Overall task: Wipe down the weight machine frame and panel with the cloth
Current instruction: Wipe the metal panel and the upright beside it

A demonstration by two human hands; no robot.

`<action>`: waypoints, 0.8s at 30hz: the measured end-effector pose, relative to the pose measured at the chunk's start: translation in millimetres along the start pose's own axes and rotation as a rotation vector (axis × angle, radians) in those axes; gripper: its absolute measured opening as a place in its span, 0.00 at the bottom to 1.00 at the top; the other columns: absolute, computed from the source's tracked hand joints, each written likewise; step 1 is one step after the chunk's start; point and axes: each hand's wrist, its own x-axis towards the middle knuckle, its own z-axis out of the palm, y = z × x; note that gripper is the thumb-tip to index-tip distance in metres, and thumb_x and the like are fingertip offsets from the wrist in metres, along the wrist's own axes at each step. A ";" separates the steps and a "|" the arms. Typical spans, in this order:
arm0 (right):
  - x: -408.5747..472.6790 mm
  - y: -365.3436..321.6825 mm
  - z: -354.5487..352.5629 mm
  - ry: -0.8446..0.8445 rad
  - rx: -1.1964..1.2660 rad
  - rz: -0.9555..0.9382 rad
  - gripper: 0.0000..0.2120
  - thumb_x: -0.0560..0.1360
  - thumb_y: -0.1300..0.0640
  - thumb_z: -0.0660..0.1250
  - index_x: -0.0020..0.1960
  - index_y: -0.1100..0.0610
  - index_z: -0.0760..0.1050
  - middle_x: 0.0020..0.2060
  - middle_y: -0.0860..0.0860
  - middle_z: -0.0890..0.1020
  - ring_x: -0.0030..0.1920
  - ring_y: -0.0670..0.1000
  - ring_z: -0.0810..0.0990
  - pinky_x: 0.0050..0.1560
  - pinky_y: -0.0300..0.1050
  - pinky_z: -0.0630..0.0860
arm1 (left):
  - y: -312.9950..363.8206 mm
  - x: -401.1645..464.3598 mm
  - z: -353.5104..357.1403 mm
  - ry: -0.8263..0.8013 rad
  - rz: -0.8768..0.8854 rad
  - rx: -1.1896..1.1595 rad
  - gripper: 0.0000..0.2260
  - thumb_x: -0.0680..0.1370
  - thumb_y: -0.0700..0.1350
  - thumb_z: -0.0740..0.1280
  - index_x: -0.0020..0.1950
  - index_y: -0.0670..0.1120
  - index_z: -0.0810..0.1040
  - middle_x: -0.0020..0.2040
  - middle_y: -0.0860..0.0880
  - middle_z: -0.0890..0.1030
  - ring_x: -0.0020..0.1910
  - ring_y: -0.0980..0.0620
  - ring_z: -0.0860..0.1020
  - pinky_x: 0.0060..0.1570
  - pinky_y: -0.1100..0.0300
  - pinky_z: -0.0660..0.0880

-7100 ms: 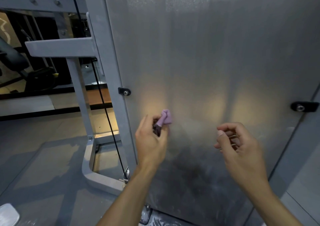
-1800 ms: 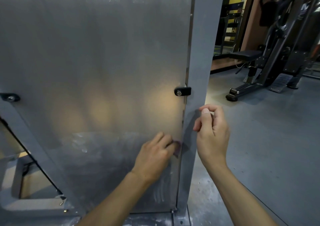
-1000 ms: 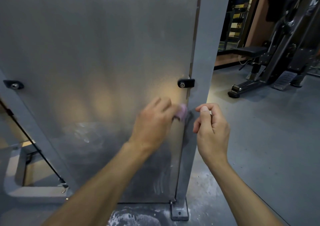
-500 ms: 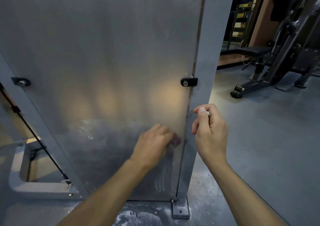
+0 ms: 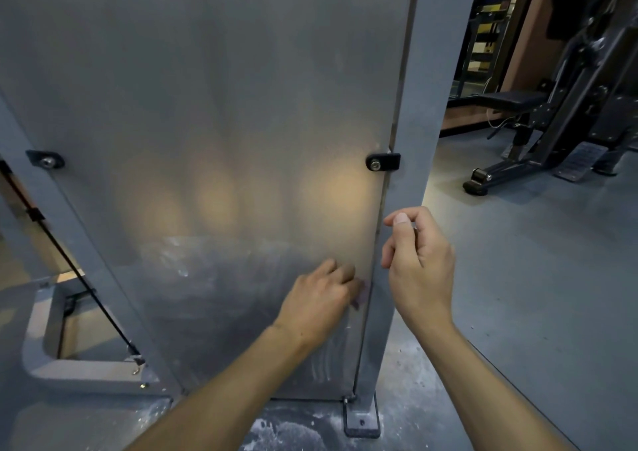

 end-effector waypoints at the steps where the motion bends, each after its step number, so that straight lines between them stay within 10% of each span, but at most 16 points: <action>1: 0.4 0.2 -0.1 -0.002 -0.004 -0.001 0.11 0.84 0.61 0.60 0.45 0.54 0.76 0.25 0.54 0.78 0.28 0.48 0.76 0.33 0.38 0.70 | -2.5 2.6 -2.6 0.020 0.008 0.000 0.08 0.68 0.47 0.79 0.41 0.53 0.81 0.39 0.53 0.75 0.42 0.51 0.72 0.23 0.62 0.64; 8: 0.6 -1.8 1.8 -0.014 -0.030 -0.012 0.12 0.84 0.60 0.60 0.44 0.53 0.76 0.26 0.53 0.78 0.28 0.47 0.76 0.32 0.37 0.69 | -13.2 70.8 -86.8 0.488 -0.108 0.022 0.02 0.76 0.44 0.75 0.46 0.48 0.84 0.39 0.49 0.77 0.38 0.47 0.71 0.32 0.53 0.68; 13: -0.3 -4.4 3.4 -0.018 -0.016 -0.014 0.12 0.83 0.62 0.60 0.42 0.57 0.75 0.25 0.54 0.77 0.27 0.47 0.75 0.32 0.37 0.70 | -3.4 28.3 -31.5 0.217 -0.027 -0.071 0.06 0.74 0.46 0.65 0.45 0.51 0.81 0.40 0.50 0.75 0.42 0.49 0.70 0.26 0.55 0.71; 17: -3.4 -7.0 1.1 -0.024 0.012 -0.003 0.12 0.83 0.64 0.60 0.42 0.59 0.75 0.24 0.55 0.77 0.24 0.46 0.74 0.29 0.33 0.69 | -0.1 1.3 8.7 0.016 -0.029 -0.057 0.09 0.68 0.46 0.79 0.42 0.54 0.81 0.38 0.52 0.74 0.39 0.48 0.78 0.23 0.62 0.60; 24: 1.8 -1.0 -2.0 0.007 -0.036 -0.007 0.13 0.83 0.60 0.60 0.41 0.54 0.75 0.26 0.53 0.77 0.28 0.49 0.75 0.32 0.43 0.70 | -4.0 64.5 -56.5 0.454 -0.061 0.011 0.05 0.79 0.46 0.70 0.44 0.49 0.83 0.39 0.49 0.75 0.40 0.51 0.66 0.26 0.51 0.72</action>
